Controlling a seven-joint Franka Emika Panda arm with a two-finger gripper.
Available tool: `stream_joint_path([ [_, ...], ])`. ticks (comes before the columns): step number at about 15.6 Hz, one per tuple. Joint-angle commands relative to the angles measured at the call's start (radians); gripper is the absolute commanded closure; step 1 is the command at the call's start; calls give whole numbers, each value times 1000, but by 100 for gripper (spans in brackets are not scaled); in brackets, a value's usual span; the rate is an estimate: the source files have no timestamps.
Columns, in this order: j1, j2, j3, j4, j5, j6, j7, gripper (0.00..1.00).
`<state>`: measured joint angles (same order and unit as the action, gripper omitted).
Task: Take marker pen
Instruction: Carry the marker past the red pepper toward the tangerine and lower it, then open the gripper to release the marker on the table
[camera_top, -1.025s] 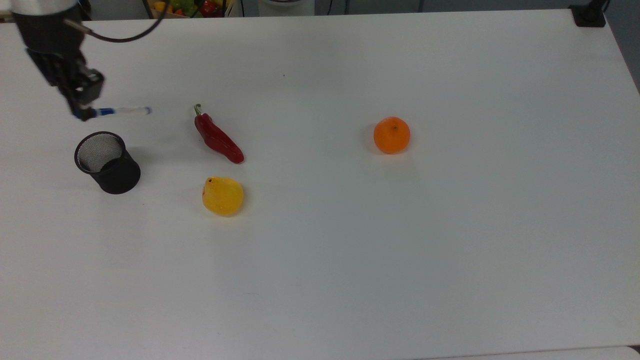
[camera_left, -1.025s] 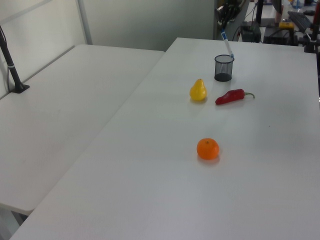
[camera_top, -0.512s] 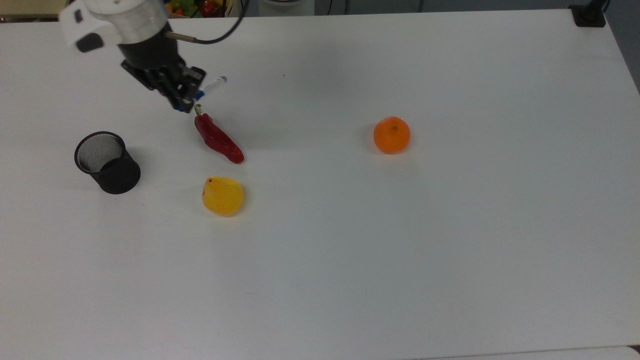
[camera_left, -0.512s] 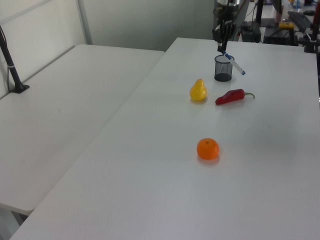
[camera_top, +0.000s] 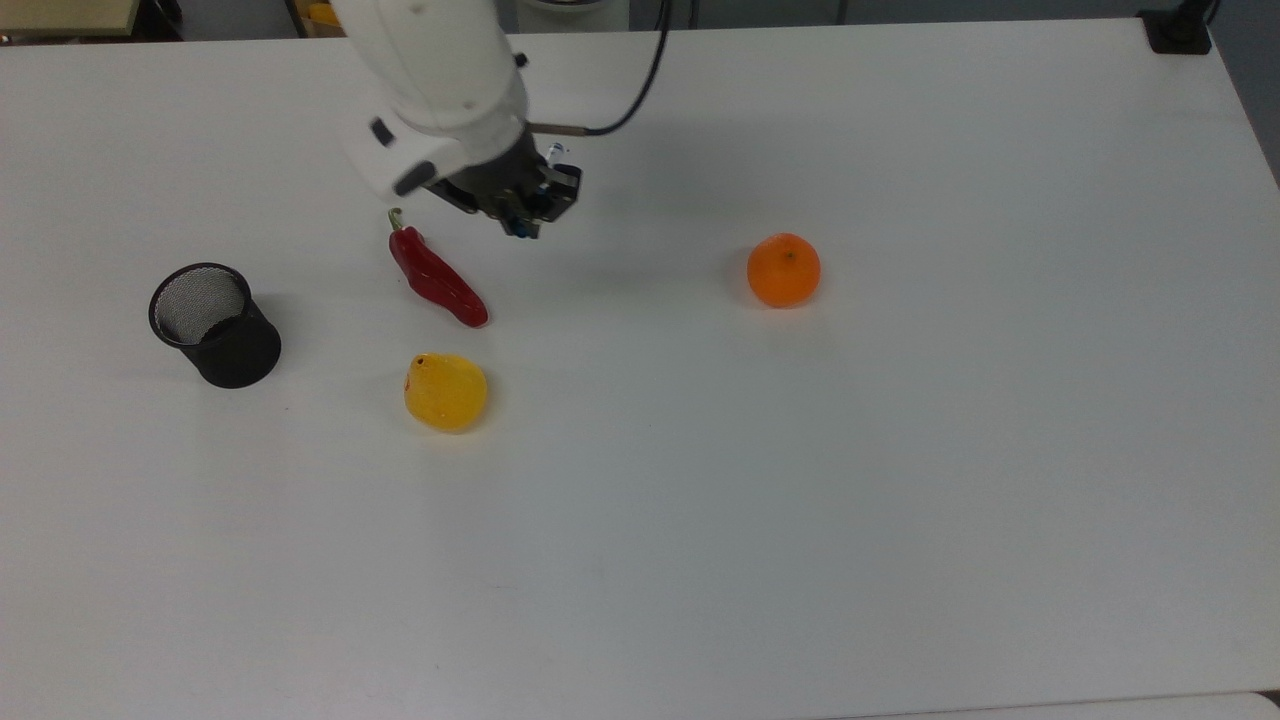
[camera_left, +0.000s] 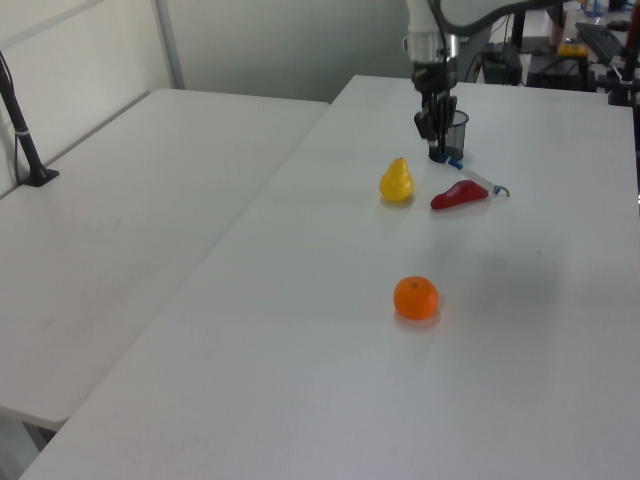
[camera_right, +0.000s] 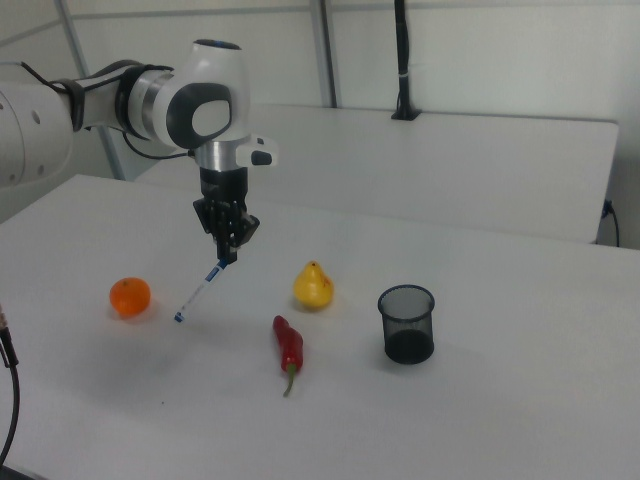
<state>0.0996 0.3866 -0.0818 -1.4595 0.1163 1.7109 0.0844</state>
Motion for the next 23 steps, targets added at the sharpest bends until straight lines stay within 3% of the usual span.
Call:
stream_joint_path([
  [1, 71, 44, -16, -25, -35, -22, -28, 94],
  [8, 134, 146, -16, -41, -78, -16, -28, 93],
  [14, 140, 178, -16, -39, -89, -5, -18, 78],
  [16, 140, 178, -16, -39, -89, 7, -15, 59],
  [19, 140, 176, -16, -39, -89, 9, -15, 4],
  [20, 140, 175, -16, -36, -89, 9, -18, 0],
  [23, 124, 137, -27, -28, -86, 6, -29, 0],
])
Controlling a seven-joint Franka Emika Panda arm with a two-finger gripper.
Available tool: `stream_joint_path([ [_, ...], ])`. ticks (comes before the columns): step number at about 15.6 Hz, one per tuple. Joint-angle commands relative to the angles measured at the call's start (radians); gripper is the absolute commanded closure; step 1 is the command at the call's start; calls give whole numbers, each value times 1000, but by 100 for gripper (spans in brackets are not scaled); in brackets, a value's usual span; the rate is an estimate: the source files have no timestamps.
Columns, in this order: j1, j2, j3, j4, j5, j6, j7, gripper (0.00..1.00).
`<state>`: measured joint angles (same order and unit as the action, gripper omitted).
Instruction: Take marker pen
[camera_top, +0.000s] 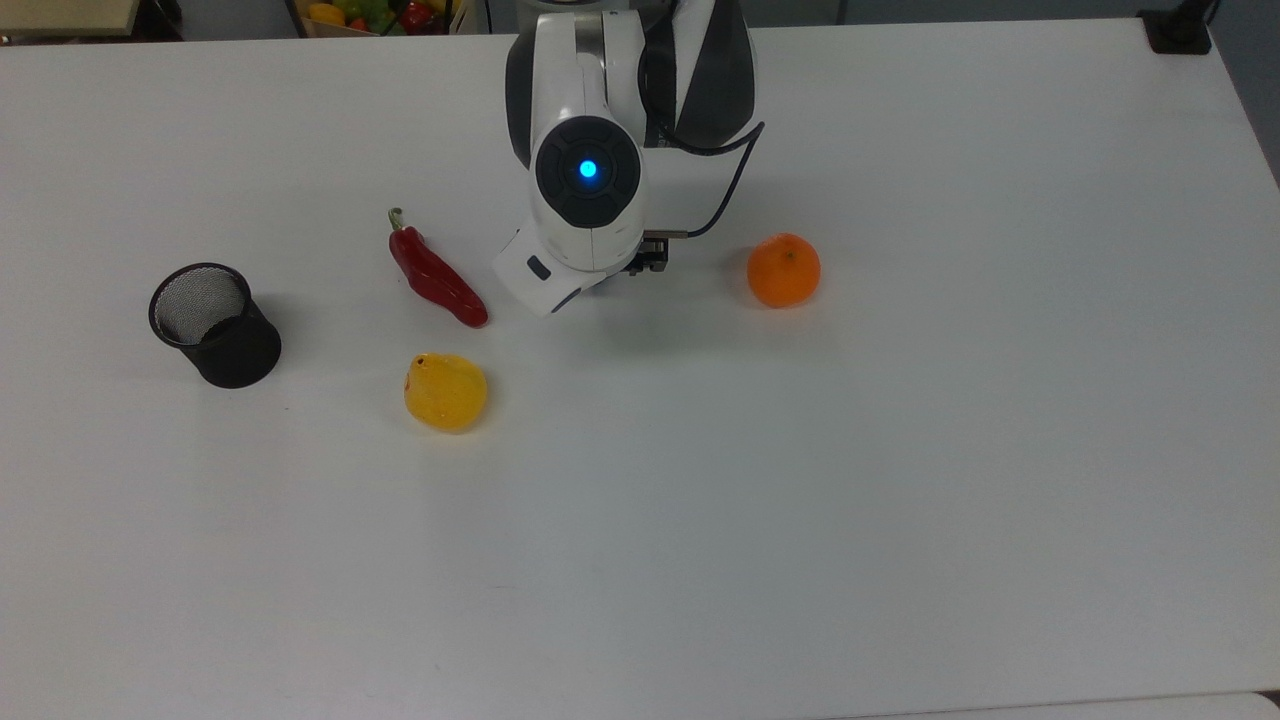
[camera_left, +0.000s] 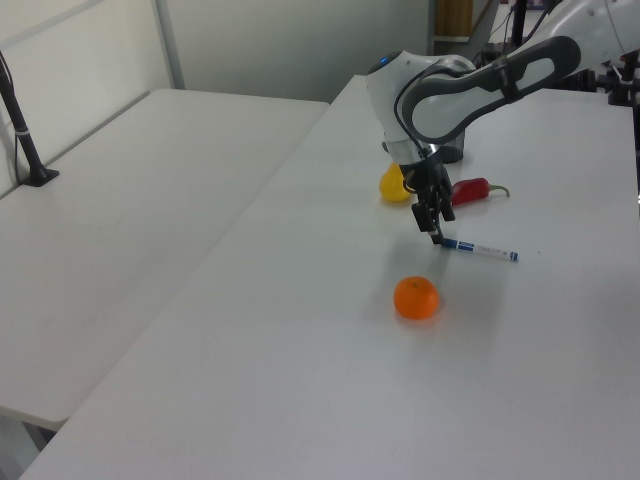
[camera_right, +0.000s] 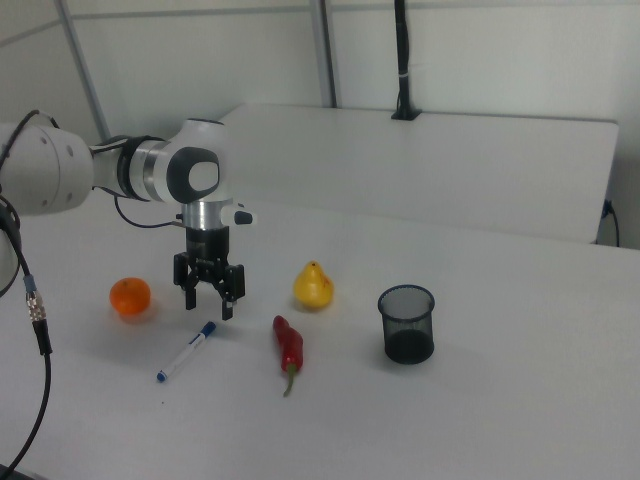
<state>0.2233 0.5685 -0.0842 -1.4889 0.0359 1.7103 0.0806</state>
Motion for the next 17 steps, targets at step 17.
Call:
stream_joint_path([
  [17, -268, -406, -29, -7, -5, -106, 1, 0],
])
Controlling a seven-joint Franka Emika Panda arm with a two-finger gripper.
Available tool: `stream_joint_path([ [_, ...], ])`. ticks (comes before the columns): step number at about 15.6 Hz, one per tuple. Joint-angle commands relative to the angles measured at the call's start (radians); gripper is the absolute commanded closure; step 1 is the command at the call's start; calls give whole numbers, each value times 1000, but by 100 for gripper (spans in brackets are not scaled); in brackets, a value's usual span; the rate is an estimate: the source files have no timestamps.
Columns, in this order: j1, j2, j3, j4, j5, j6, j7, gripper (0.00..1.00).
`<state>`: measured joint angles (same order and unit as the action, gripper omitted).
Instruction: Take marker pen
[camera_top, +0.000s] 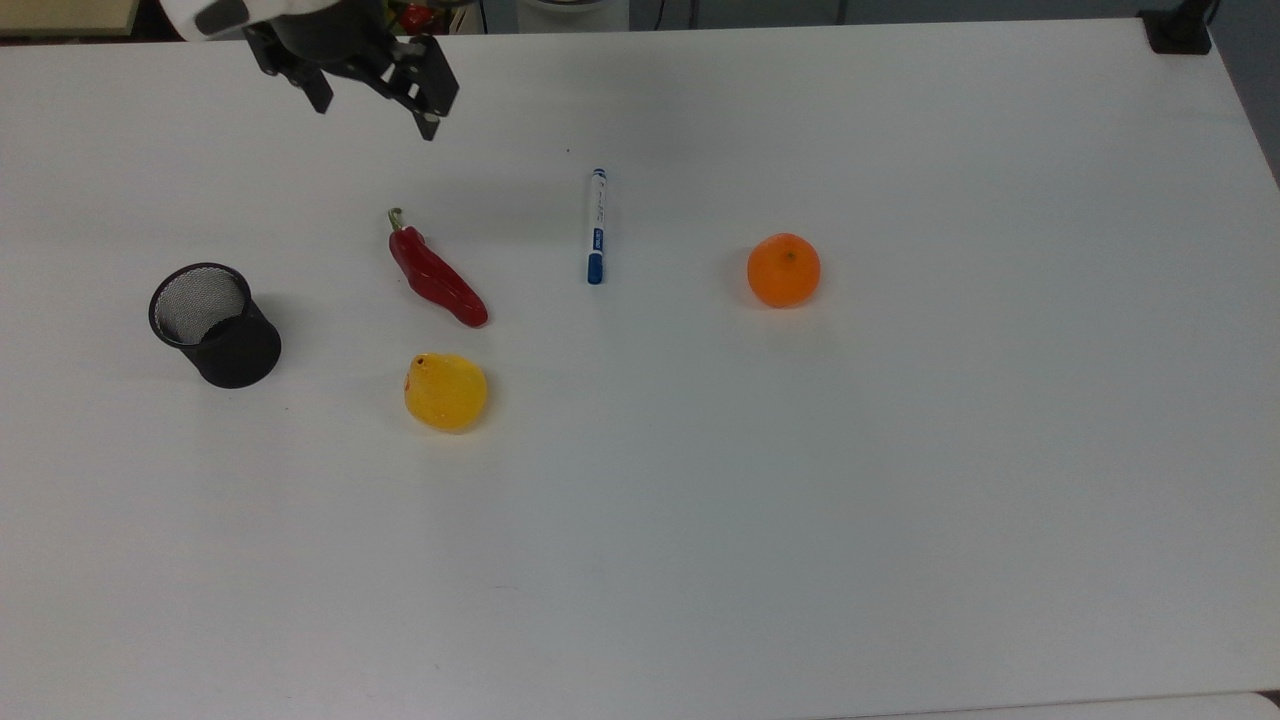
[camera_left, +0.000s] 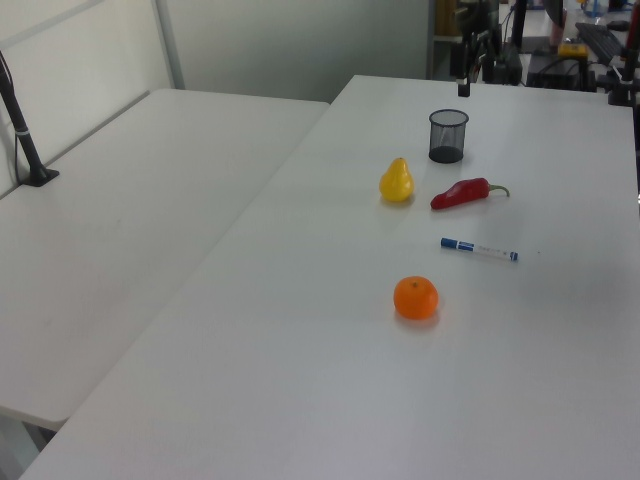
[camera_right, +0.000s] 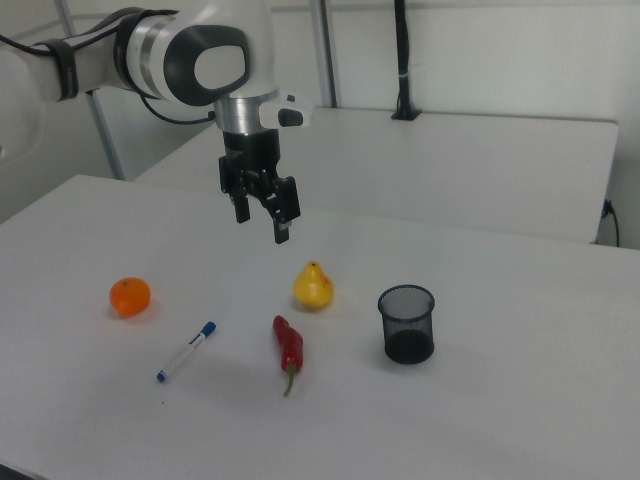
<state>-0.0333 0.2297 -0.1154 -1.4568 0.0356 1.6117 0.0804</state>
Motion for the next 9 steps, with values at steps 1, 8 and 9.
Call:
stream_joint_path([
  [1, -13, -85, 2, -39, -5, -21, 2, 0],
  [8, 4, -119, 13, -34, -2, -58, 9, 0],
  [9, 6, -119, 14, -34, 0, -58, 9, 0],
])
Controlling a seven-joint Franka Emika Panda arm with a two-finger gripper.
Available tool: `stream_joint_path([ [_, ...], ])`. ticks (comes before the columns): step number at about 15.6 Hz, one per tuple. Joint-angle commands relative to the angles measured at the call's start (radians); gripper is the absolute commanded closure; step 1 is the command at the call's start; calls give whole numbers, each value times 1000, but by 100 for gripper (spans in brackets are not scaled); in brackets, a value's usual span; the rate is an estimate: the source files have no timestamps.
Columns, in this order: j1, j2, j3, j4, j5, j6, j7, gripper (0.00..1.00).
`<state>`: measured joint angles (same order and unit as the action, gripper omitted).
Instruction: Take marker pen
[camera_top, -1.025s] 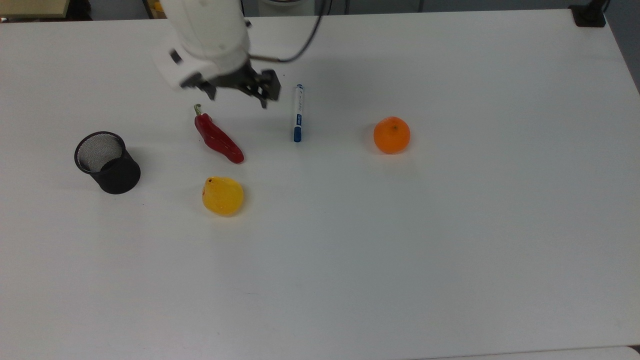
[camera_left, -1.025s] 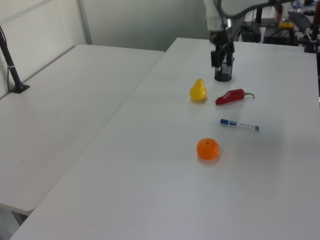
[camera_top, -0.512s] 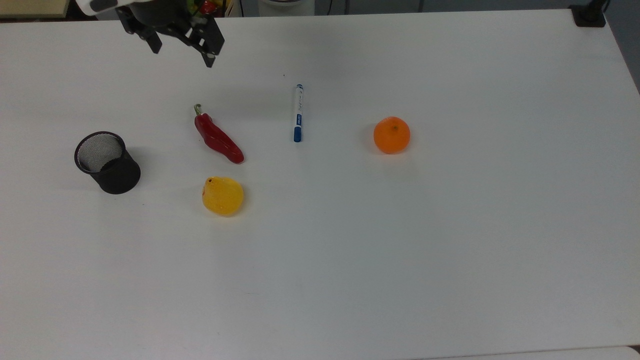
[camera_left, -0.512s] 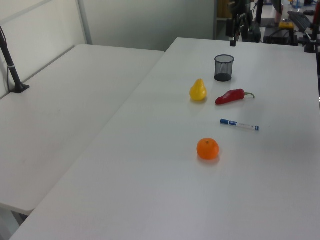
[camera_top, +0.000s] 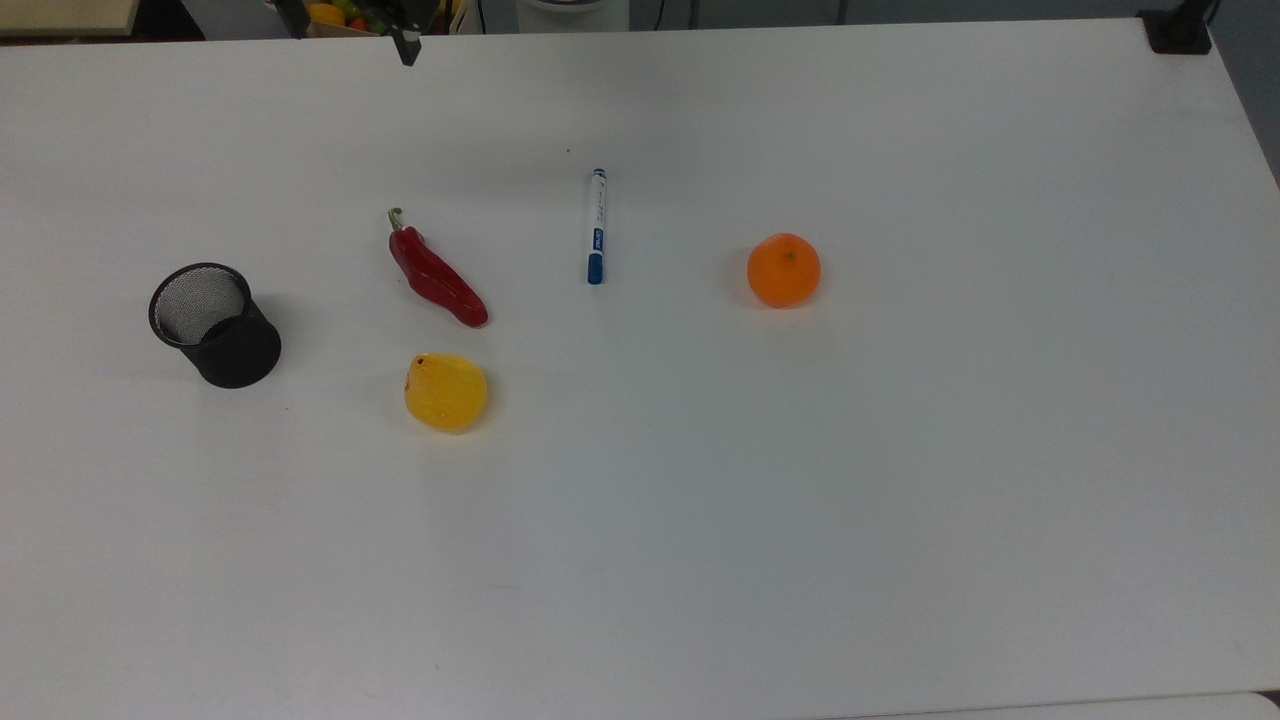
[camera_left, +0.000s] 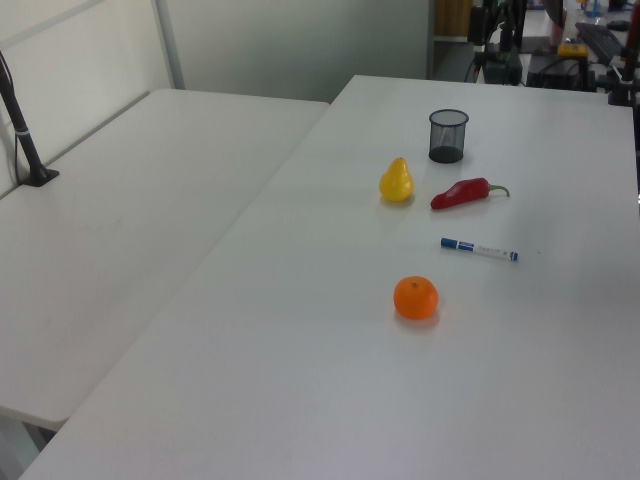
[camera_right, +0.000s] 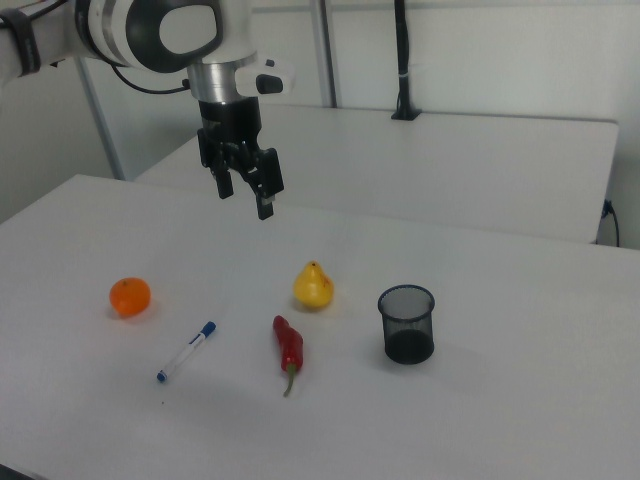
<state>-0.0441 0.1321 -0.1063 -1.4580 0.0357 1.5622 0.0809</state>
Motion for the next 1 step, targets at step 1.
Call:
stream_joint_path([
  [1, 15, -22, 5, -33, 0, -5, 7, 0],
])
